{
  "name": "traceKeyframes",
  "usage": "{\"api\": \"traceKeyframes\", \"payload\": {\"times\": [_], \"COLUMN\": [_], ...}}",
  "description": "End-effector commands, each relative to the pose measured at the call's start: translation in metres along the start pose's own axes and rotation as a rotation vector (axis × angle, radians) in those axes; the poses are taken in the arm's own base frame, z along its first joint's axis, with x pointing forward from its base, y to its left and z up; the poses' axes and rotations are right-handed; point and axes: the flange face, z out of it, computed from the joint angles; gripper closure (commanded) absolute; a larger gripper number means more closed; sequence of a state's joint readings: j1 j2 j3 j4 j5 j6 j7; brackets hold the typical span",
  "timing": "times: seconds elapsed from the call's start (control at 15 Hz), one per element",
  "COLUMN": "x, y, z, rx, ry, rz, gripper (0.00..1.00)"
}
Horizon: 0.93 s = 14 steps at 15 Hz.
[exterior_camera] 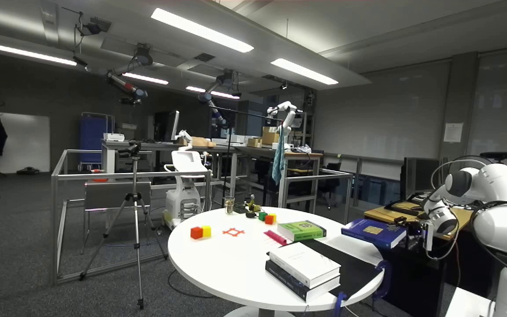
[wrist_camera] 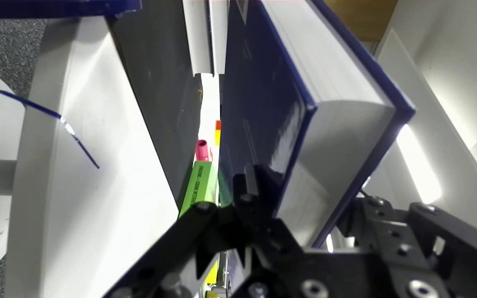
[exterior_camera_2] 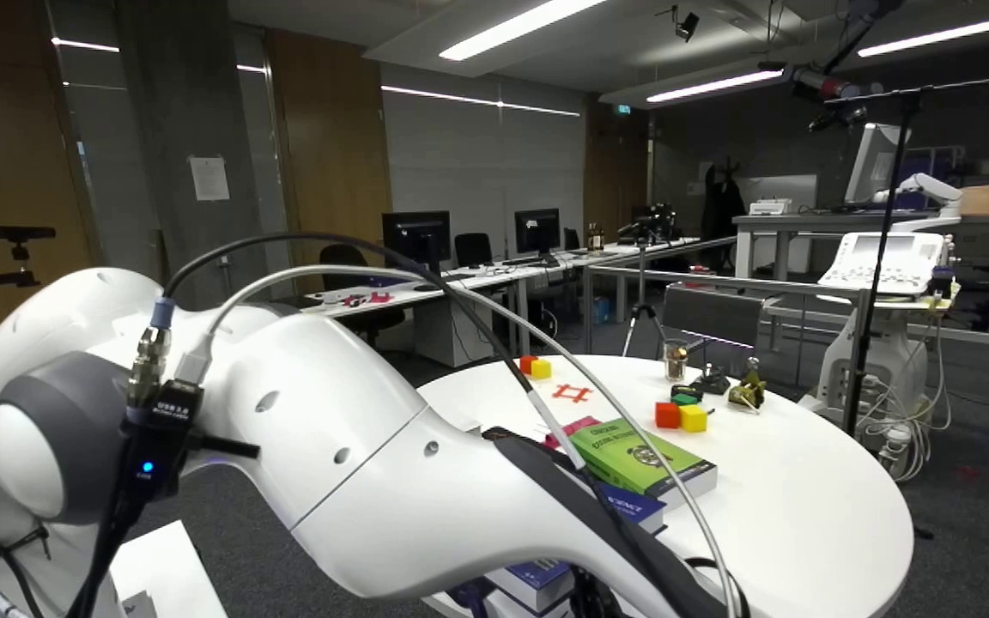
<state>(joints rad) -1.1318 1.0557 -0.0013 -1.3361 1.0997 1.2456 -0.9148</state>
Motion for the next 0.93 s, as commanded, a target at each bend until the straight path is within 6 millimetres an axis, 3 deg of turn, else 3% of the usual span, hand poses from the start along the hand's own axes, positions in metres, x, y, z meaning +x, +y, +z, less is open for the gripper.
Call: {"api": "traceKeyframes", "payload": {"times": [0.0, 0.87], "x": [-0.023, -0.096], "y": [-0.051, -0.085], "z": [0.022, 0.110], "rx": [0.075, 0.079], "ry": [-0.061, -0.175], "rz": [-0.038, -0.099], "gripper": [0.81, 0.81]}}
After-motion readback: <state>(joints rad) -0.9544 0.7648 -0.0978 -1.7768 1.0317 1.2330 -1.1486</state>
